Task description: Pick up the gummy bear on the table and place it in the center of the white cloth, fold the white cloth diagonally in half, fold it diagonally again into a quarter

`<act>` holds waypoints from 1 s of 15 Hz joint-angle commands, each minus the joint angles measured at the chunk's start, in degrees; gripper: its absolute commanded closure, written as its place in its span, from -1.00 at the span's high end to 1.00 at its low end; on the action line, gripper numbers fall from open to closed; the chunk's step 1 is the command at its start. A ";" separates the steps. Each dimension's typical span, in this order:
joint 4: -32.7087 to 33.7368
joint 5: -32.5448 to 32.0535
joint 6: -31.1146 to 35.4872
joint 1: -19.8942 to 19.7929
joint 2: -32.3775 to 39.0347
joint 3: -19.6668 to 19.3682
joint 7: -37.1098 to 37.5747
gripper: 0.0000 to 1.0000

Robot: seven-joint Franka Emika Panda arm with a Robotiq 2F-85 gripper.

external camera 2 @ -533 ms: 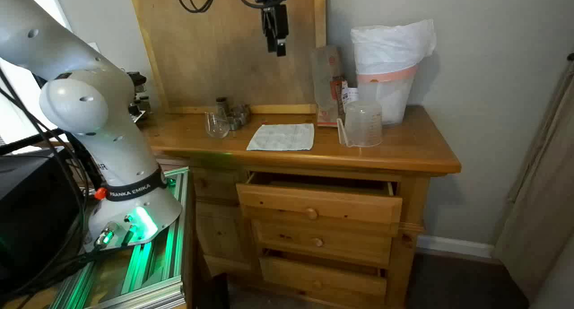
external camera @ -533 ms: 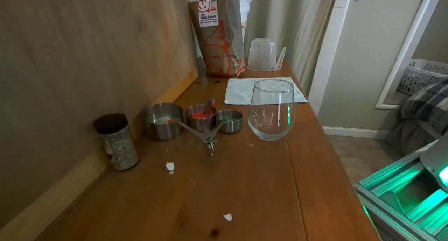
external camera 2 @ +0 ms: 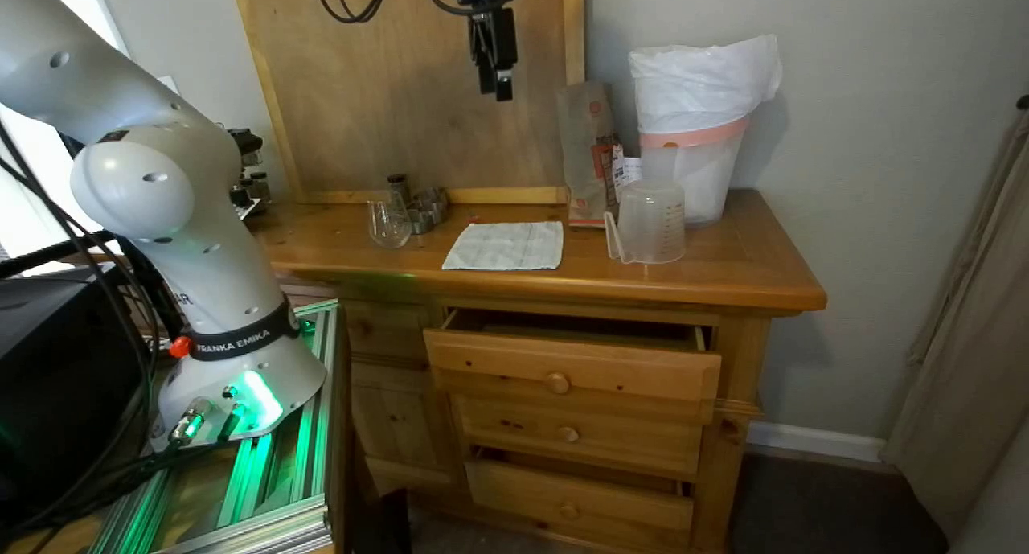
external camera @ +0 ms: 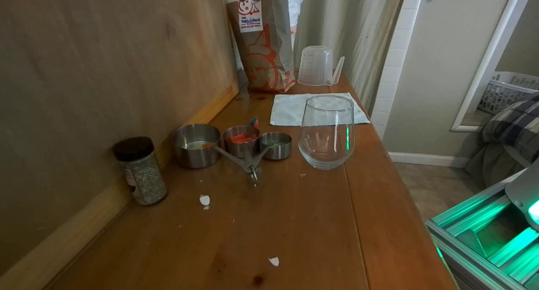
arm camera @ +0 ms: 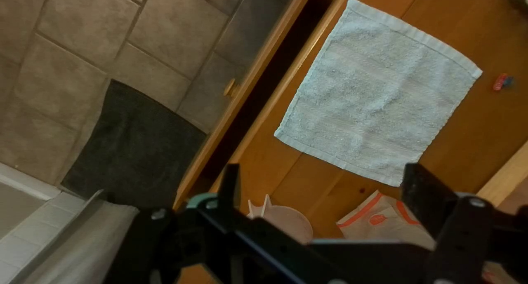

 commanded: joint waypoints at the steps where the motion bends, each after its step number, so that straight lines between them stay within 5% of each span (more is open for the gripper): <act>1: 0.15 0.02 -0.17 -0.08 0.04 0.05 -0.04 1.00; 10: 1.05 0.71 -4.07 8.46 6.04 7.63 -4.43 1.00; 15: 0.96 0.55 4.02 13.27 12.07 13.60 -1.23 1.00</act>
